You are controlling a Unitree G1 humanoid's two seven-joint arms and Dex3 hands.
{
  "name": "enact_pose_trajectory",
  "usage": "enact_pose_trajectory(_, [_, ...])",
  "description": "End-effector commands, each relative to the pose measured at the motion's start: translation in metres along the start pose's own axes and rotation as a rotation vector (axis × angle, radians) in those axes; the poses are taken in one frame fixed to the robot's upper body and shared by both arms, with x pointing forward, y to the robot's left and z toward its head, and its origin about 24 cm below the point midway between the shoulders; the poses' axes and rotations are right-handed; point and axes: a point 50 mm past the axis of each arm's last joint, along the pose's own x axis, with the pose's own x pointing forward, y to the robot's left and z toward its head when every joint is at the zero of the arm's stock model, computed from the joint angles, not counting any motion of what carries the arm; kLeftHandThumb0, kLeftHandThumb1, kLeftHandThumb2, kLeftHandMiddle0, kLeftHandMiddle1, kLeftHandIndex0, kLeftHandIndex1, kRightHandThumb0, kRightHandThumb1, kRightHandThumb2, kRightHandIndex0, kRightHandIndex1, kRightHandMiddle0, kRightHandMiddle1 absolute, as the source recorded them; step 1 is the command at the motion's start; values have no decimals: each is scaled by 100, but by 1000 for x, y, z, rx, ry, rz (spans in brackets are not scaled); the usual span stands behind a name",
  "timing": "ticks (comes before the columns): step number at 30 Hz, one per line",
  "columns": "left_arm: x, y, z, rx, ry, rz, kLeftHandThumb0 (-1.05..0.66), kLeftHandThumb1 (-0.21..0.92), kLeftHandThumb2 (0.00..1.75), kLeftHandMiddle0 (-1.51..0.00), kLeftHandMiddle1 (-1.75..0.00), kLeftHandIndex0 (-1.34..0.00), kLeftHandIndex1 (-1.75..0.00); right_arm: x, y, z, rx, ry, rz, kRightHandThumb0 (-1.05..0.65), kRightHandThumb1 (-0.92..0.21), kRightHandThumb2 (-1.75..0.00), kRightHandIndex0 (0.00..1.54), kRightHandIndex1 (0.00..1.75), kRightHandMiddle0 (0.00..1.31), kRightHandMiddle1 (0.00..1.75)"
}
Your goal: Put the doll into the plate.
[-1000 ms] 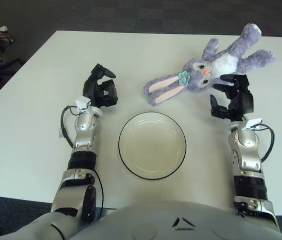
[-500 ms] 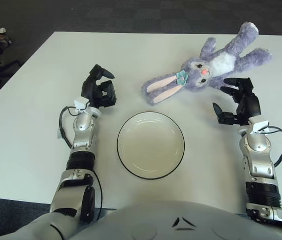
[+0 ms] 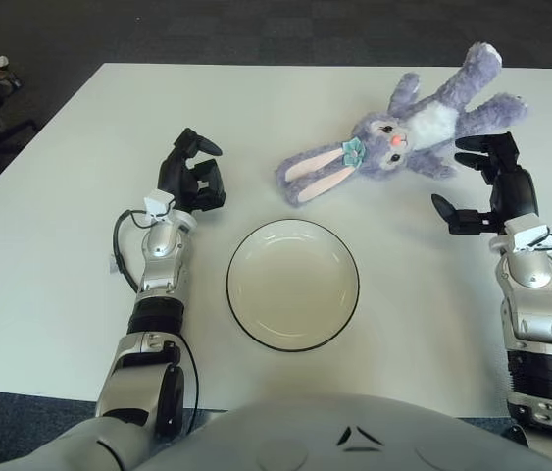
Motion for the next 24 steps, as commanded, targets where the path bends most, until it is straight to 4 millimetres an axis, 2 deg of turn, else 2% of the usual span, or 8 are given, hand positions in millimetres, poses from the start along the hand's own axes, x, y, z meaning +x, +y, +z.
enact_pose_trajectory(1, [-31, -3, -32, -42, 149, 21, -45, 41, 120, -118, -175, -54, -175, 8, -10, 11, -105, -51, -13, -50, -13, -114, 6, 75, 0, 120])
enact_pose_trajectory(6, [-31, -4, -33, -50, 151, 15, -45, 40, 121, -118, -175, -54, -175, 18, -20, 12, -259, -55, -3, -57, -16, -108, 12, 78, 0, 112])
enact_pose_trajectory(8, [-31, -4, -34, -50, 151, 14, -45, 40, 121, -118, -175, -54, -175, 21, -22, 12, -301, -56, -5, -60, -19, -105, 20, 86, 0, 110])
enact_pose_trajectory(9, [-31, -4, -34, -50, 151, 14, -45, 41, 120, -118, -175, -54, -175, 23, -25, 12, -344, -58, -12, -60, -21, -102, 34, 118, 0, 110])
enact_pose_trajectory(11, [-31, -4, -34, -48, 152, 13, -45, 41, 120, -118, -175, -53, -175, 28, -32, 8, -442, -44, -17, -68, -28, -96, 52, 146, 0, 110])
enact_pose_trajectory(14, [-32, -4, -34, -39, 153, 12, -45, 42, 119, -117, -175, -53, -175, 30, -35, 8, -549, -33, -6, -78, -35, -87, 76, 165, 0, 109])
enact_pose_trajectory(17, [-32, -4, -35, -31, 155, 9, -45, 42, 119, -117, -175, -53, -175, 34, -30, 14, -613, -60, -7, -83, -37, -82, 91, 172, 0, 103])
enact_pose_trajectory(24, [-32, -4, -36, -29, 168, 2, -44, 43, 118, -117, -175, -52, -175, 40, -19, 29, -749, -97, 52, -86, -40, -77, 109, 174, 0, 91])
